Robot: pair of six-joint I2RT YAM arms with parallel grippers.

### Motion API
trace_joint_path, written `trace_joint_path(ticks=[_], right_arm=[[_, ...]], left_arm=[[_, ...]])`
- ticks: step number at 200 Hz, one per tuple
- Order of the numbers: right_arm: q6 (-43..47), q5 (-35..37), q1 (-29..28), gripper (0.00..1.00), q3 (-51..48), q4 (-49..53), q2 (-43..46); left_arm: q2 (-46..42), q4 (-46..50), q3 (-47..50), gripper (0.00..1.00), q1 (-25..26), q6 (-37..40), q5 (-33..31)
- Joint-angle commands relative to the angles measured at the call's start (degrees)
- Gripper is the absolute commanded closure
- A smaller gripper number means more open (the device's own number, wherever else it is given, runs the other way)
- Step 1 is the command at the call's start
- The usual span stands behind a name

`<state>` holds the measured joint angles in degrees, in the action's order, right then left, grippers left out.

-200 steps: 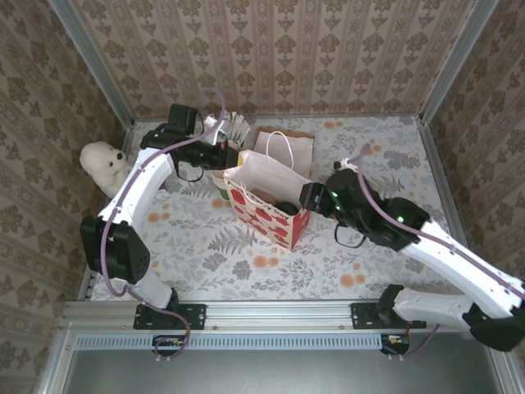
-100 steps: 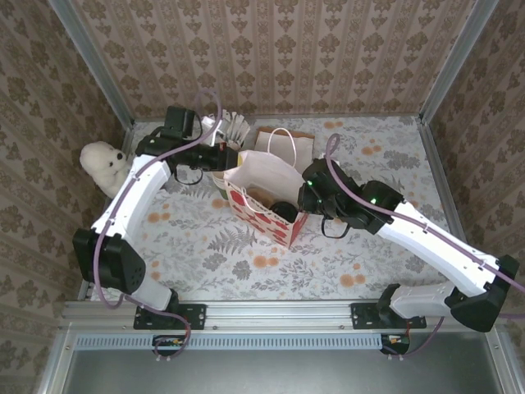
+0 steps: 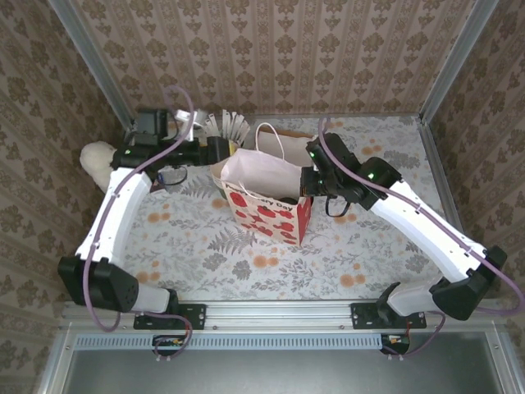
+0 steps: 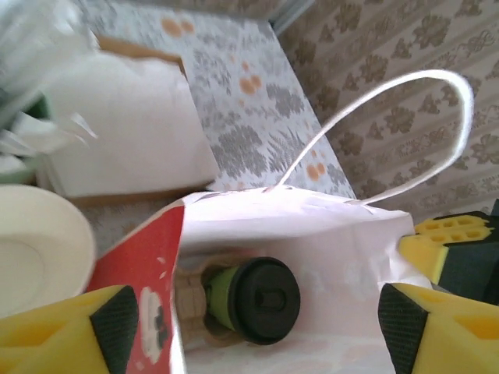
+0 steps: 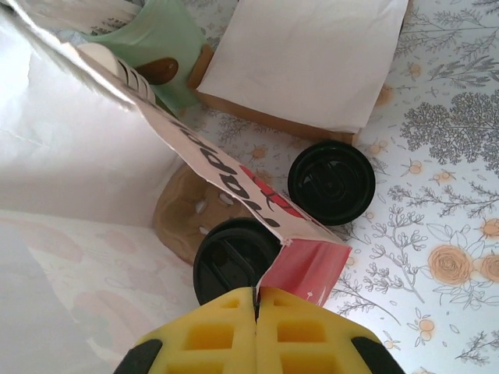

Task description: Pack the takeout coffee

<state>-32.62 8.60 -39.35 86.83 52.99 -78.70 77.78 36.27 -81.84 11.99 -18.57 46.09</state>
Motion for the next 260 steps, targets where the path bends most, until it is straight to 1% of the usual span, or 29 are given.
trace_joint_path(ticks=[1, 13, 26, 38, 48, 57, 81, 97, 117, 135, 141, 155, 169, 196, 210, 221, 232, 235, 248, 260], right_arm=[[4.93, -2.74, 0.76, 0.96, 1.89, 0.91, -2.23], [6.97, -2.75, 1.27, 0.95, 2.14, 0.75, -3.15], [8.69, -4.29, 2.42, 0.96, 2.17, -0.16, -3.97], [9.96, -5.79, 3.6, 0.96, 2.1, -0.9, -4.6], [11.2, -7.56, 4.5, 0.96, 2.12, -1.04, -5.01], [12.35, -8.49, 5.38, 0.96, 2.03, -1.05, -4.99], [16.4, -10.99, 7.8, 0.97, 1.68, -0.13, -4.84], [19.4, -12.03, 8.83, 0.96, 1.78, -0.02, -5.28], [22.61, -10.5, 9.86, 0.95, 2.09, -0.65, -6.27], [23.63, -9.75, 10.69, 0.95, 3.93, -1.14, -7.49], [23.66, -10.51, 10.66, 0.95, 4.44, -1.57, -7.79], [23.33, -16.25, 10.25, 0.95, 5.51, -3.6, -8.38], [22.58, -19.46, 8.82, 0.94, 5.63, -5.73, -8.89], [18.15, -19.03, 6.41, 0.93, 5.25, -7.82, -9.88], [16.34, -17.92, 5.27, 0.9, 4.19, -8.84, -9.62], [15.21, -17.2, 4.97, 0.85, 3.41, -9.33, -9.21], [14.32, -16.58, 4.9, 0.81, 2.77, -9.81, -8.54], [14.19, -16.44, 4.9, 0.79, 2.66, -9.88, -8.3], [13.42, -14.82, 4.9, 0.56, 2.27, -10.38, -7.08], [12.94, -12.03, 4.9, 0.31, 1.67, -11.28, -5.24]], left_arm=[[-6.04, -9.89, 3.25, 0.07, -0.74, -1.13, -2.99], [-8.11, -11.41, 4.62, 0.04, -0.78, -0.27, -8.54], [-8.88, -10.67, 4.78, 0.02, -1.05, -0.72, -18.81], [-8.56, -8.56, 3.71, 0.01, -1.93, -2.35, -26.14], [-7.97, -7.57, 3.15, 0.01, -2.8, -4.03, -29.56], [-7.5, -7.57, 3.18, 0.01, -3.76, -5.11, -31.0], [-5.28, -6.59, 2.56, 0.02, -4.69, -5.47, -32.0], [-2.73, -4.72, 0.92, 0.06, -4.75, -5.57, -31.91], [-0.1, -4.33, -0.13, 0.09, -4.7, -6.25, -31.17], [2.33, -4.38, -1.13, 0.11, -4.72, -6.54, -31.57], [3.38, -4.37, -1.82, 0.12, -4.76, -6.65, -31.73], [6.19, -3.84, -3.82, 0.16, -4.74, -6.69, -31.45], [9.29, -2.78, -6.49, 0.21, -4.7, -6.97, -30.93], [13.7, -2.38, -9.5, 0.28, -4.7, -7.96, -30.35], [15.61, -2.15, -10.89, 0.31, -4.74, -7.91, -29.93], [17.26, -1.23, -12.48, 0.33, -4.7, -7.43, -29.91], [19.04, -0.07, -14.44, 0.38, -4.61, -6.75, -30.03], [19.51, 0.23, -14.96, 0.39, -4.59, -6.65, -30.15], [21.52, 1.74, -17.18, 0.45, -4.52, -6.02, -30.51], [22.94, 2.6, -18.85, 0.5, -4.36, -5.63, -30.63]])
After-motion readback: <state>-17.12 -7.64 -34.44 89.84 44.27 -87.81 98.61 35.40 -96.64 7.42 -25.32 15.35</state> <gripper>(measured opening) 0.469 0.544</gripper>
